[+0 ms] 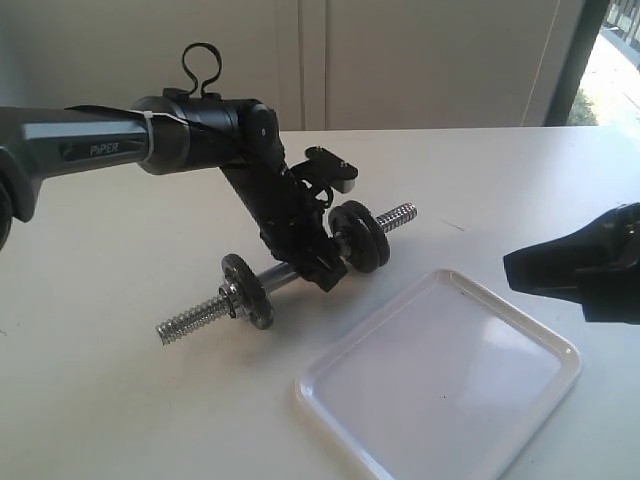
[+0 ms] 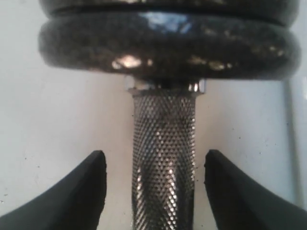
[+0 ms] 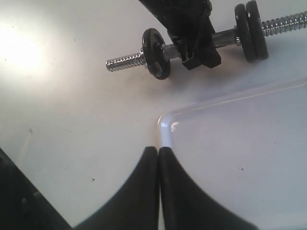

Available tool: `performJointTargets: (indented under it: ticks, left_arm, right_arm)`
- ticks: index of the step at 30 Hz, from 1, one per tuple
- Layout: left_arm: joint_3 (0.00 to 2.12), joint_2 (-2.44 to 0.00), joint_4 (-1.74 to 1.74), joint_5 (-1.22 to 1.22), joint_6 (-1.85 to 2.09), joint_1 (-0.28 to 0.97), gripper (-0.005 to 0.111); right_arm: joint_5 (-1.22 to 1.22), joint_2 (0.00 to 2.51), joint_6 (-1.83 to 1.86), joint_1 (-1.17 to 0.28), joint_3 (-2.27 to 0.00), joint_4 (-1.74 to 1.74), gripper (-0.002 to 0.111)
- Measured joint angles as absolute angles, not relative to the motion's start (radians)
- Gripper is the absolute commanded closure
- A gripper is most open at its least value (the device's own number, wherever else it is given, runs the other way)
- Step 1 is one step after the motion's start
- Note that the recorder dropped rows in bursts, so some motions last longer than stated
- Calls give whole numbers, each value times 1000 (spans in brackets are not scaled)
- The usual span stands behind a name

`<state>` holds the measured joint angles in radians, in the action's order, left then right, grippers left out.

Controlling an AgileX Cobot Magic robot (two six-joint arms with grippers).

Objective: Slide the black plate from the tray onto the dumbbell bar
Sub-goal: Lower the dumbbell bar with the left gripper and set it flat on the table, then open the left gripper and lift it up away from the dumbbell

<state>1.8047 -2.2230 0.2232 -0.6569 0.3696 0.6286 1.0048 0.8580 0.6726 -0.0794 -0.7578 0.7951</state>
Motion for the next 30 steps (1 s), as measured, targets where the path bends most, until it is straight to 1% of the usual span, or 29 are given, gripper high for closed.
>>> performJointTargets:
  ticks: [12, 20, 25, 27, 30]
  left_arm:
    - [1805, -2210, 160, -665, 328, 629, 43]
    - [1805, -2108, 141, -675, 306, 629, 43]
    - [1805, -2031, 137, -749, 306, 629, 43]
    - [1805, -1994, 131, -798, 301, 629, 44]
    - [1805, -1937, 107, -882, 280, 629, 52]
  right_arm:
    - [1005, 858, 673, -79, -758, 797, 108]
    - [1005, 858, 673, -79, -758, 797, 108]
    - [1003, 858, 673, -79, -758, 797, 108]
    - [999, 858, 673, -79, -758, 797, 108]
    - [986, 858, 673, -79, -758, 797, 108]
